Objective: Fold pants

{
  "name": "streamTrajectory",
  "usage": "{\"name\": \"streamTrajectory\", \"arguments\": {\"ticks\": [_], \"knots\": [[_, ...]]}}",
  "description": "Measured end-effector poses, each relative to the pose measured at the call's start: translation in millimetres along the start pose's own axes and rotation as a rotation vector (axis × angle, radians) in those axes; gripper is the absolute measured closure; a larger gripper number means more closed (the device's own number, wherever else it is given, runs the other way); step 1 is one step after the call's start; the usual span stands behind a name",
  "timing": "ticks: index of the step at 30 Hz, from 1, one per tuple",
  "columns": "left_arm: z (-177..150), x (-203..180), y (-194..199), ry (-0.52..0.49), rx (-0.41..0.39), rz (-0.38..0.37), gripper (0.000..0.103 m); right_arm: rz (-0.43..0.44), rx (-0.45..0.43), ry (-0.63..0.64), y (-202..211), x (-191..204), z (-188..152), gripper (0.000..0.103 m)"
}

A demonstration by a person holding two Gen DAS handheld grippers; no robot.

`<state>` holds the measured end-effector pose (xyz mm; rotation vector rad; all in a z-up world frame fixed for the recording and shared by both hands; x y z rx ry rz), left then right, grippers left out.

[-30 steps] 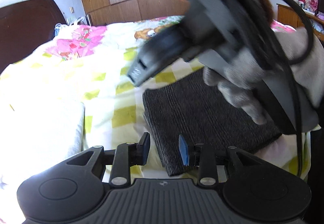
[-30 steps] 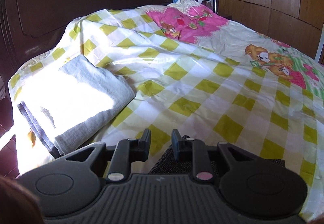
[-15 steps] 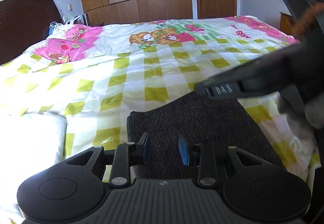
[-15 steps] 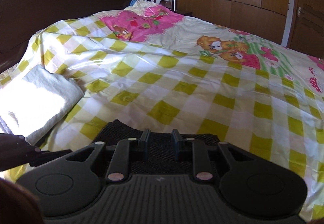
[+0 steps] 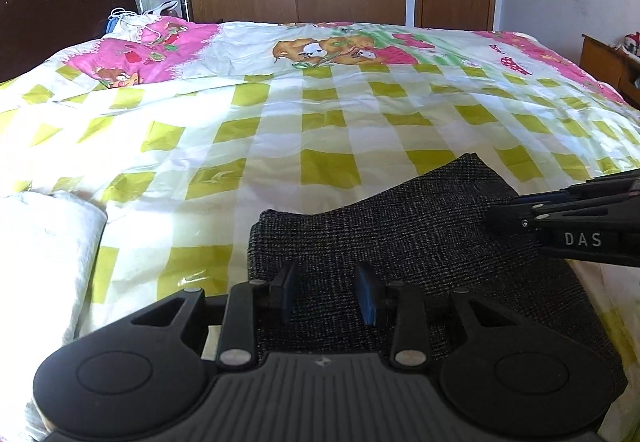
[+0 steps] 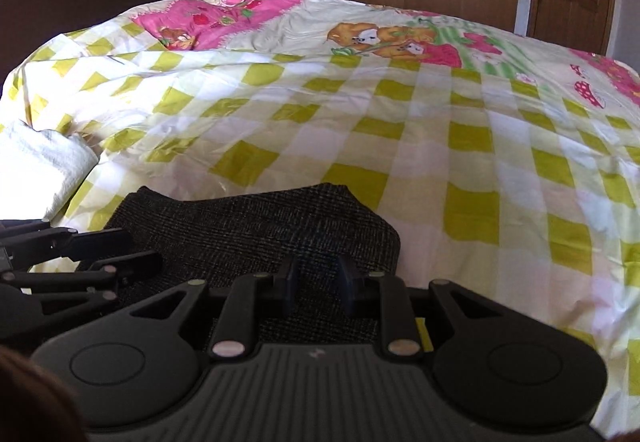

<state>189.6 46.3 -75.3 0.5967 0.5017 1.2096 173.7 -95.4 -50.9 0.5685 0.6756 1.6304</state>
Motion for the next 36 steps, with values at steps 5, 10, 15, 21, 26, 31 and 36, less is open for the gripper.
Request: {"name": "streamTrajectory", "arguments": {"ticks": [5, 10, 15, 21, 26, 31, 36], "knots": [[-2, 5, 15, -0.013, -0.005, 0.019, 0.056, 0.02, -0.014, -0.045, 9, -10, -7, 0.081], [-20, 4, 25, -0.027, 0.011, 0.02, 0.056, 0.019, 0.004, -0.073, 25, -21, -26, 0.08], [-22, 14, 35, 0.01, 0.025, 0.01, 0.056, 0.043, 0.043, -0.132, 25, -33, -38, 0.076], [-24, 12, 39, 0.033, 0.03, -0.068, 0.054, 0.129, 0.089, -0.199, 24, -40, -42, 0.071], [-26, 13, 39, 0.031, 0.024, -0.121, 0.053, 0.211, 0.128, -0.239, 15, -41, -46, 0.059], [-28, 18, 31, 0.024, 0.046, -0.142, 0.049, 0.279, 0.162, -0.319, 6, -47, -46, 0.055], [-28, 32, 22, 0.076, 0.038, -0.181, 0.039, 0.293, 0.164, -0.28, 2, -41, -46, 0.05]]}}
Point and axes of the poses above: each gripper's, at about its wrist camera, not at the fingertips, and y roughly against the way its jaws point, x to its left, z to its top, the point moved 9 cm from there along -y, roughly the way its jaws point, and after that the axes turned 6 degrees about -z, right-handed, at the moved point
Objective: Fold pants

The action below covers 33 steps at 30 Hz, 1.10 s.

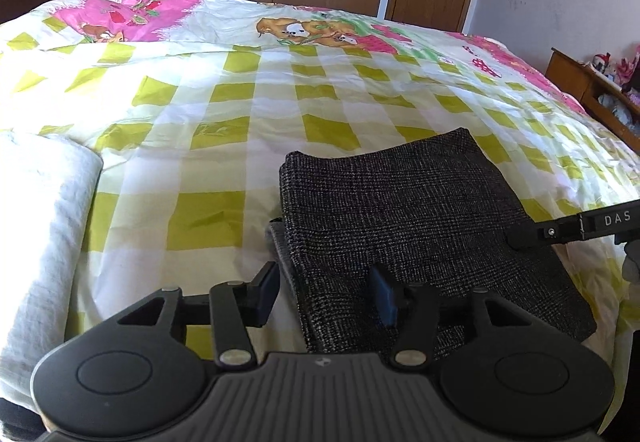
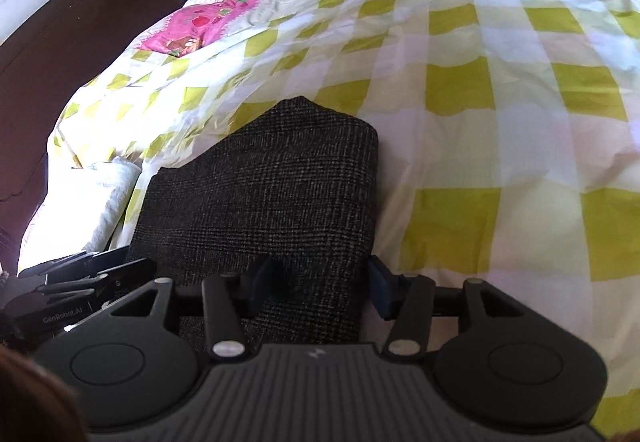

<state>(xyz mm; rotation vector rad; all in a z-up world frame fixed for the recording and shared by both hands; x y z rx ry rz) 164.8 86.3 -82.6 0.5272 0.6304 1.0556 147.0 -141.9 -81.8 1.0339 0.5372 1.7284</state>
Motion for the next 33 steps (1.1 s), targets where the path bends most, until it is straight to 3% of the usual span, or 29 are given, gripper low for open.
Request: {"name": "streamTrajectory", "arguments": {"ticks": [3, 6, 10, 14, 16, 20, 23, 27, 30, 33], "knots": [[3, 1, -5, -0.017, 0.003, -0.028, 0.037, 0.035, 0.013, 0.005, 3, -2, -1, 0.05], [5, 4, -12, -0.004, 0.012, -0.053, 0.029, 0.063, 0.03, -0.031, -4, -1, -1, 0.045], [-1, 7, -6, -0.017, 0.047, -0.087, 0.028, 0.079, 0.043, 0.012, -2, 0, -2, 0.045], [0, 6, -16, 0.03, 0.042, -0.144, 0.027, 0.118, 0.054, -0.004, -7, -2, -2, 0.045], [1, 4, -24, 0.051, 0.049, -0.174, 0.017, 0.134, 0.059, -0.017, -12, 0, -1, 0.043], [0, 4, -37, 0.1, 0.047, -0.203, 0.012, 0.158, 0.066, -0.045, -22, -1, 2, 0.042], [-1, -1, -30, 0.101, 0.038, -0.193, 0.019, 0.154, 0.054, -0.052, -22, 1, 4, 0.048], [0, -7, -22, 0.102, 0.03, -0.179, 0.027, 0.168, 0.04, -0.064, -10, 4, 7, 0.07], [6, -13, -15, 0.1, 0.01, -0.182, 0.034, 0.192, 0.027, -0.09, 3, 4, 11, 0.077], [7, -15, -20, 0.072, 0.017, -0.174, 0.033, 0.187, 0.009, -0.064, 12, 3, 12, 0.077]]}}
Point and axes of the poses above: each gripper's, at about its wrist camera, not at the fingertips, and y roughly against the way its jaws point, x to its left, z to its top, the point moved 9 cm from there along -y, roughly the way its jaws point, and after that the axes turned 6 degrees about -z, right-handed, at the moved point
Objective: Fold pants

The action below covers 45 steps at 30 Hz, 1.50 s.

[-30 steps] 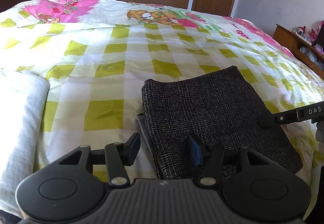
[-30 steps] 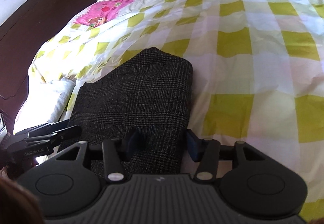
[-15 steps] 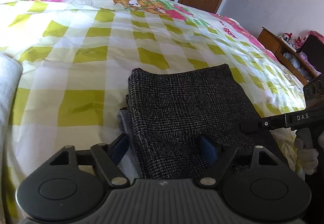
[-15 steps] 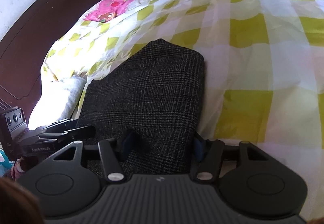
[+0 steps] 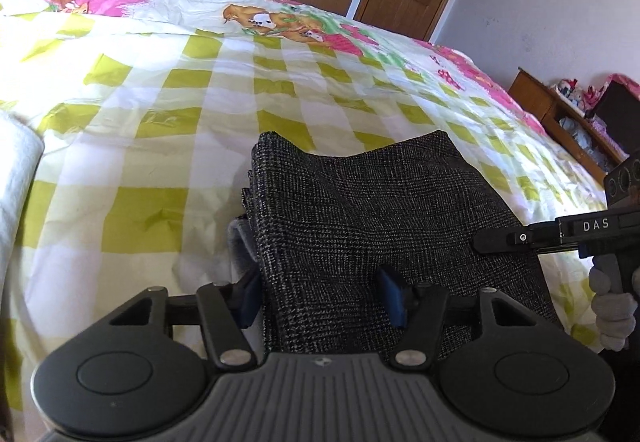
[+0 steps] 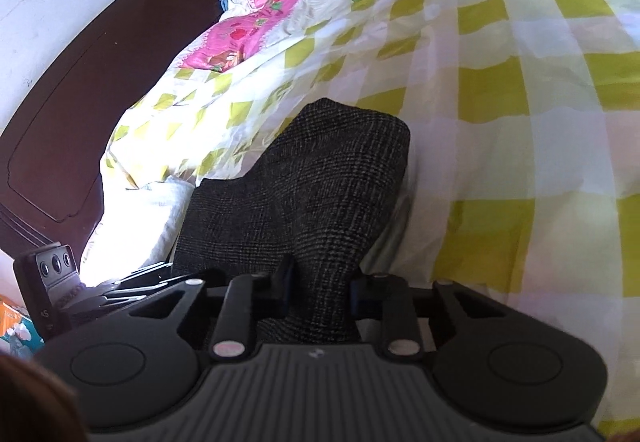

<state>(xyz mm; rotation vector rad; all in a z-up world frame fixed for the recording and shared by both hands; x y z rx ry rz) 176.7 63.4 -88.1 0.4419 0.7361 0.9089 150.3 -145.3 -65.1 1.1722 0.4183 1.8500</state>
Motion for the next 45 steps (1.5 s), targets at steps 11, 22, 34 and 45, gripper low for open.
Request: {"name": "streamTrajectory", "arguments": {"ticks": [11, 22, 34, 45], "knots": [[-5, 3, -25, -0.017, 0.029, -0.016, 0.011, -0.021, 0.054, -0.021, -41, -7, -2, 0.053], [12, -29, -3, 0.033, -0.025, -0.077, 0.043, -0.021, 0.0, -0.049, 0, -2, 10, 0.078], [33, -77, -60, -0.082, -0.033, -0.082, 0.049, -0.194, -0.026, -0.057, 32, -70, 44, 0.076], [39, -65, -22, -0.145, -0.039, 0.018, 0.042, -0.272, -0.102, -0.047, 55, -90, 43, 0.065]]}}
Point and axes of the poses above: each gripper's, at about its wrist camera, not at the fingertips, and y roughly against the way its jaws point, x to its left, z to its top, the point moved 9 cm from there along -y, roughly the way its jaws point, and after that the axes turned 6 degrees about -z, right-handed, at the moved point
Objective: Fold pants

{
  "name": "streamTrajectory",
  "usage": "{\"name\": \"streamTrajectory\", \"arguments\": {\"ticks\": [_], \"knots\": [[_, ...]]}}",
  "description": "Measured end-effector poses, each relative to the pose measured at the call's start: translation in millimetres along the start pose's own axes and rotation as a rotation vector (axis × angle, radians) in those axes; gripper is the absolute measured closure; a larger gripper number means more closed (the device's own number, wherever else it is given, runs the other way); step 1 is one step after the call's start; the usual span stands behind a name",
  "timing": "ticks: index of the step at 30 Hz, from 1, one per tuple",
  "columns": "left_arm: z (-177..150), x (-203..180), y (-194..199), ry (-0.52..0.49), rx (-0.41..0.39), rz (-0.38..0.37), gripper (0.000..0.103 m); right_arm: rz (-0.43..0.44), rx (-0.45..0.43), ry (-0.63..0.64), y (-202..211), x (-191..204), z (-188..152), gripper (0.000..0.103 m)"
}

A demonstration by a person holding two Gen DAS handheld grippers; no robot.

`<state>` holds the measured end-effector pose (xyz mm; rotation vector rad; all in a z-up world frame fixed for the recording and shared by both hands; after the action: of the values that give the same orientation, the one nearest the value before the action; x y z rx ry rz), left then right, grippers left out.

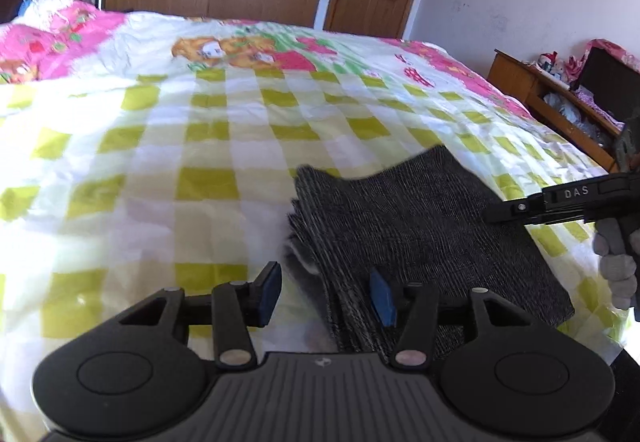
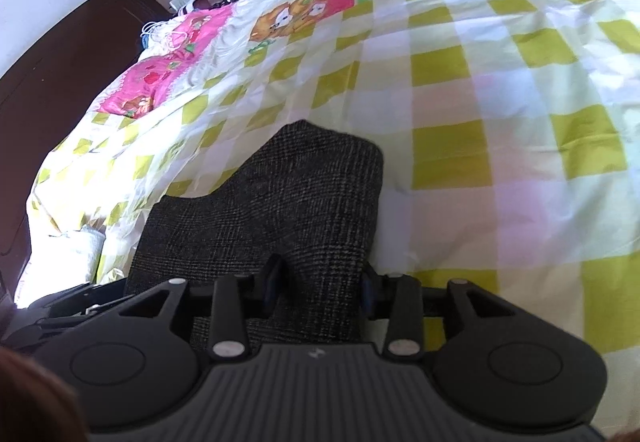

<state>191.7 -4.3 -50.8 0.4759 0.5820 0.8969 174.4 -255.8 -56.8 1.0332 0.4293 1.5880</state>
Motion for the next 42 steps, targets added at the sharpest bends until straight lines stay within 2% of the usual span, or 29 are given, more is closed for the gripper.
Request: {"name": "streamTrajectory", "arguments": {"ticks": [3, 6, 9, 13, 16, 19, 23, 27, 31, 35, 36, 39, 42], "knots": [[23, -5, 11, -0.025, -0.072, 0.016, 0.042, -0.069, -0.111, 0.032, 22, -1, 13, 0.067], [44, -20, 2, -0.069, -0.117, 0.008, 0.042, -0.04, -0.18, 0.069, 31, 18, 30, 0.067], [50, -31, -25, -0.12, -0.104, 0.018, 0.042, -0.034, -0.177, 0.119, 12, 38, 40, 0.072], [36, -19, -60, -0.146, -0.03, 0.066, 0.043, -0.072, -0.135, 0.141, -28, 39, 41, 0.079], [24, -2, -70, -0.127, 0.006, 0.096, 0.042, -0.115, -0.107, 0.137, -52, 29, 39, 0.087], [20, 9, -72, -0.033, 0.002, 0.066, 0.04, -0.12, -0.084, 0.09, -66, 17, 37, 0.094], [25, -2, -59, -0.063, -0.017, 0.081, 0.042, -0.136, -0.095, 0.123, -60, 22, 36, 0.093], [28, -16, -25, -0.085, -0.072, 0.084, 0.042, -0.11, -0.149, 0.112, -21, 27, 37, 0.085], [16, -33, 7, -0.133, -0.103, 0.081, 0.042, -0.059, -0.15, 0.141, 21, 40, 12, 0.084], [-15, -41, 6, -0.185, -0.025, 0.088, 0.042, -0.034, -0.104, 0.162, 43, 50, -28, 0.084], [-24, -39, 0, -0.194, 0.014, 0.101, 0.041, -0.026, -0.088, 0.163, 45, 52, -40, 0.084], [-35, -35, -11, -0.226, 0.038, 0.132, 0.04, -0.075, -0.044, 0.169, 36, 49, -64, 0.084], [-28, -36, -1, -0.164, 0.022, 0.106, 0.042, -0.096, -0.042, 0.162, 30, 47, -71, 0.085]]}}
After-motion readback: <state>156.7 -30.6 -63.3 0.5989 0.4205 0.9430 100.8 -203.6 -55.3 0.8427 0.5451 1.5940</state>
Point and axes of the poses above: each gripper's, at about its wrist camera, not at the fingertips, and y roughly against the way its jaws point, x to its left, z to its top, the point moved 9 cm from there along -y, roughly the way its jaws point, and after that the axes turned 6 degrees about -z, right-handed, at the moved point
